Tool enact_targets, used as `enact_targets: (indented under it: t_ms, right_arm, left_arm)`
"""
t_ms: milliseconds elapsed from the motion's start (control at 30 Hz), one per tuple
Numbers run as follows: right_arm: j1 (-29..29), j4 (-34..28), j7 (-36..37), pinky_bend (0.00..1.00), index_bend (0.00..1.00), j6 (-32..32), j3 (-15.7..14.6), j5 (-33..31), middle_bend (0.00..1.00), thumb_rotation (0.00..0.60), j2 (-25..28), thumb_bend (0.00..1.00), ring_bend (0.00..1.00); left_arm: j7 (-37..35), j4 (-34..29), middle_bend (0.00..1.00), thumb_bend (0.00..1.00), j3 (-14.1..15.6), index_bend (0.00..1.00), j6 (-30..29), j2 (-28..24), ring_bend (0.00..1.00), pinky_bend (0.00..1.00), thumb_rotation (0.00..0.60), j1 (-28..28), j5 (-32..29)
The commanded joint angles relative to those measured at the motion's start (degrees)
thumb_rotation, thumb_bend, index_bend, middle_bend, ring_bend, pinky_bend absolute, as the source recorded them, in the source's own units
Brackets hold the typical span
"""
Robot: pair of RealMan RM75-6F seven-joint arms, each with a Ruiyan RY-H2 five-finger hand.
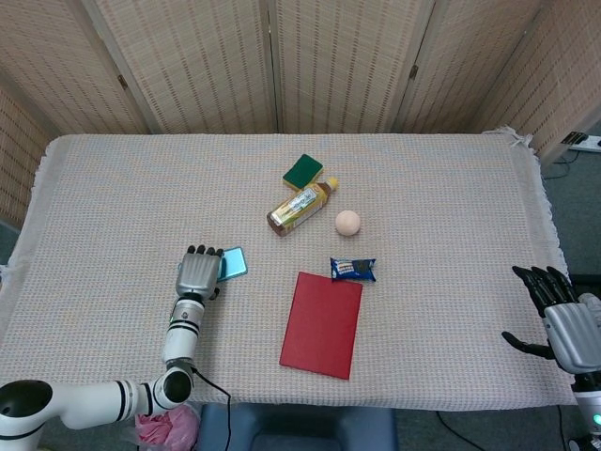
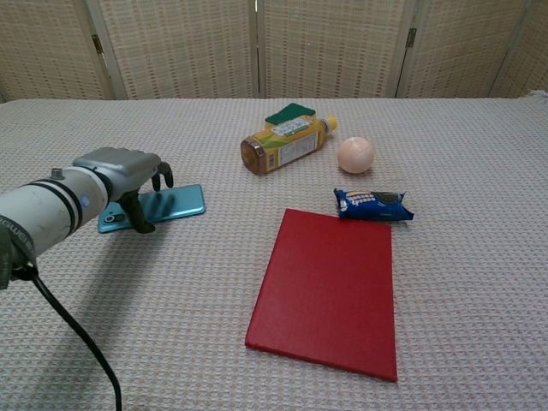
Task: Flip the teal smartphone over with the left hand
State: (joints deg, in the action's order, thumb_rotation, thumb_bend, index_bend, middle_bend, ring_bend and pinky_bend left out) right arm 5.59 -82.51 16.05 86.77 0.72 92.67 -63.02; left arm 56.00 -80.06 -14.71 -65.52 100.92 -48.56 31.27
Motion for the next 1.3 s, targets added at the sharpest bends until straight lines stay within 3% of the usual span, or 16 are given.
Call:
enact_targets:
  t_ms: [33, 400, 700, 1000, 1300]
  right_arm:
    - [-0.02, -0.07, -0.07, 0.07, 0.08, -0.03, 0.00, -0.06, 0.14, 0.600, 0.02, 0.06, 0.08]
    - [-0.35, -0.48, -0.40, 0.07, 0.08, 0.10, -0.11, -0.31, 0.14, 0.600, 0.31, 0.06, 0.08]
    - [-0.47, -0.72, -0.57, 0.07, 0.08, 0.19, -0.19, -0.20, 0.14, 0.600, 0.36, 0.06, 0.08]
    - [-0.90, -1.05, -0.72, 0.07, 0.08, 0.59, -0.26, -0.31, 0.15, 0.600, 0.72, 0.06, 0.08]
    - [-1.14, -1.31, -0.87, 0.07, 0.08, 0.67, -0.35, -0.30, 0.15, 0.600, 0.84, 0.06, 0.08]
  left_arm:
    - [-0.24, 0.41, 0.30, 0.26, 0.13, 0.27, 0.09, 0.26, 0.22, 0.21, 0.600, -0.19, -0.24]
    - [-1.74, 4.22, 0.32, 0.26, 0.26, 0.28, 1.30, 1.75, 0.23, 0.21, 0.600, -0.74, -1.14]
    - [-4.10, 6.40, 0.40, 0.27, 0.33, 0.35, 2.01, 2.25, 0.27, 0.21, 0.600, -0.63, 0.06]
    - [-6.39, 8.27, 0.47, 0.45, 0.65, 0.41, 2.45, 2.73, 0.33, 0.21, 0.600, -0.40, 2.52]
    - [-7.33, 2.20, 0.55, 0.59, 1.80, 0.47, 4.02, -2.76, 0.38, 0.21, 0.600, 0.53, 4.84]
